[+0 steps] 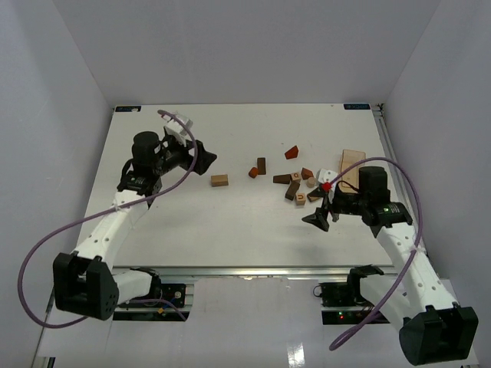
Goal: Build the wood block tower
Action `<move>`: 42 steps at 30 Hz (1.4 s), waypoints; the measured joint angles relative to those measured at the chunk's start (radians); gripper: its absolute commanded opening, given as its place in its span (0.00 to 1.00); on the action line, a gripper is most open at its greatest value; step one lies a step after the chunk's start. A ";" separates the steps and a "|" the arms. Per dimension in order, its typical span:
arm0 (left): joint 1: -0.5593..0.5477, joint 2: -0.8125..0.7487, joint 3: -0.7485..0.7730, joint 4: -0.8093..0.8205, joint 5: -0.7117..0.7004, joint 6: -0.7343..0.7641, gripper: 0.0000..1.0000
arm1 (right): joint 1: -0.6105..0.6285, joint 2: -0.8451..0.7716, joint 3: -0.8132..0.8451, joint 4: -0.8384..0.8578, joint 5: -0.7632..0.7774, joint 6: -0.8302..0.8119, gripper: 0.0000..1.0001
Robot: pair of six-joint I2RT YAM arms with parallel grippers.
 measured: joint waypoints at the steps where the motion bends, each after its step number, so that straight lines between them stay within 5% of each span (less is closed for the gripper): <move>1: 0.002 -0.035 -0.032 0.001 -0.029 -0.051 0.98 | 0.034 0.020 0.010 0.028 0.053 0.060 0.87; 10: 0.008 -0.370 -0.328 -0.107 -0.127 -0.241 0.98 | 0.209 0.381 0.199 0.183 0.399 0.467 0.87; 20: 0.008 -0.524 -0.353 -0.126 -0.177 -0.241 0.98 | 0.287 0.572 0.309 0.203 0.756 0.778 0.79; 32: 0.008 -0.526 -0.353 -0.139 -0.200 -0.240 0.98 | 0.289 0.747 0.342 0.206 0.864 0.943 0.68; 42: 0.008 -0.526 -0.353 -0.139 -0.201 -0.238 0.98 | 0.296 0.827 0.370 0.206 0.877 0.985 0.67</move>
